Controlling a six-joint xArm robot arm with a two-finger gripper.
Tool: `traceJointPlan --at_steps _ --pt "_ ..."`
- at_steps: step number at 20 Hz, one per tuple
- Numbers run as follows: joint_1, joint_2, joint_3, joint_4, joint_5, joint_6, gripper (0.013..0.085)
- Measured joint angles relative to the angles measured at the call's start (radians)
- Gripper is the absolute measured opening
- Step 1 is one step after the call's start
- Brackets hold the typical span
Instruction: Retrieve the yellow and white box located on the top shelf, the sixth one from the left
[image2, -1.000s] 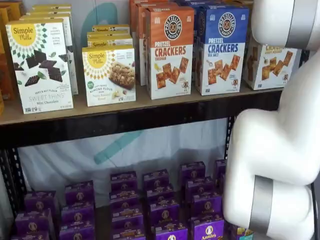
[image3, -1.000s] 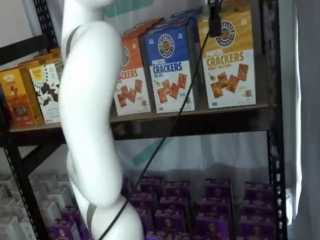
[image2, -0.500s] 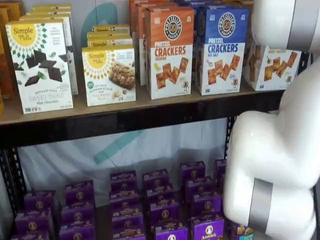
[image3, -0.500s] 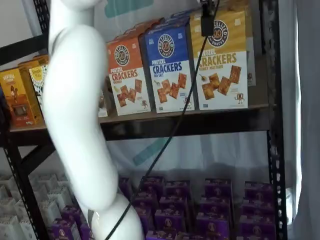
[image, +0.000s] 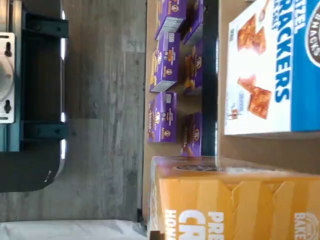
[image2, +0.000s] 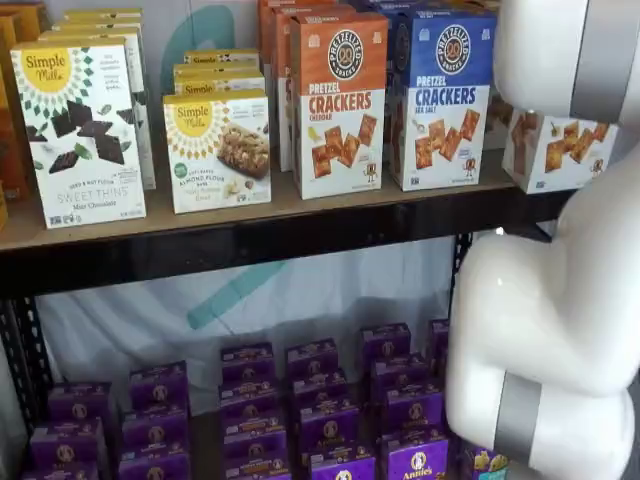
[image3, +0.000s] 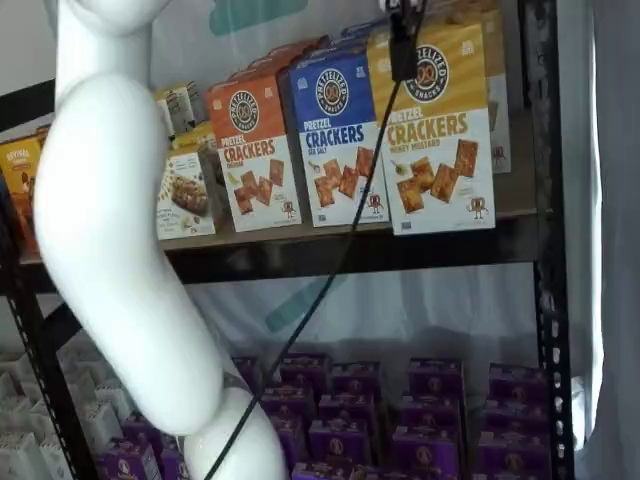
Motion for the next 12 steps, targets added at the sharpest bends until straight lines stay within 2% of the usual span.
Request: traceJointPlan --at_steps 5,9,12 --pt "0.007 -0.085 0.078 -0.043 0.01 -0.013 0.061" --pt "0.036 -0.149 0.146 -0.078 0.024 0.002 0.061" --pt "0.049 -0.179 0.181 -0.085 0.029 0.013 0.061"
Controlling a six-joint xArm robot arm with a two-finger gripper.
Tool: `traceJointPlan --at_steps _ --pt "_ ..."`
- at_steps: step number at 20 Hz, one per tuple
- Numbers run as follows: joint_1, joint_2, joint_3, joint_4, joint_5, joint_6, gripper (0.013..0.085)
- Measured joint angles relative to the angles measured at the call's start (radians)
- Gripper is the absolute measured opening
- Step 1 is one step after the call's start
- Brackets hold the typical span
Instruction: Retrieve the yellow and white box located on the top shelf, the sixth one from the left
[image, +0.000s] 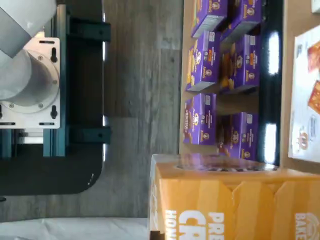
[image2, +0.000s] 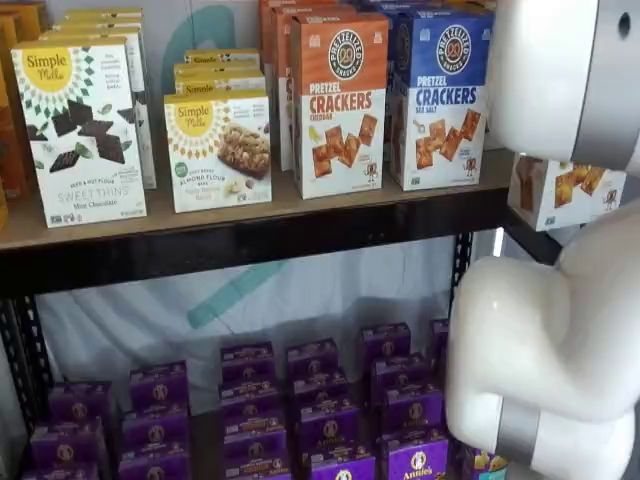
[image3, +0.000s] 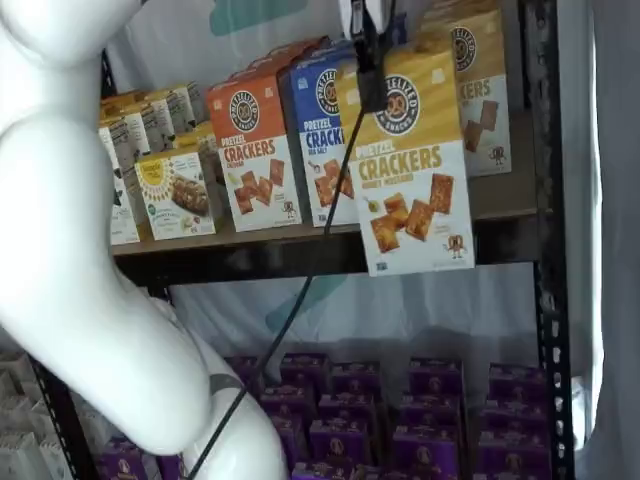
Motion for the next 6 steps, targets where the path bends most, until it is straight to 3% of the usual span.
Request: traceJointPlan --at_steps 6 --pt "0.01 -0.034 0.037 0.009 0.021 0.016 0.061"
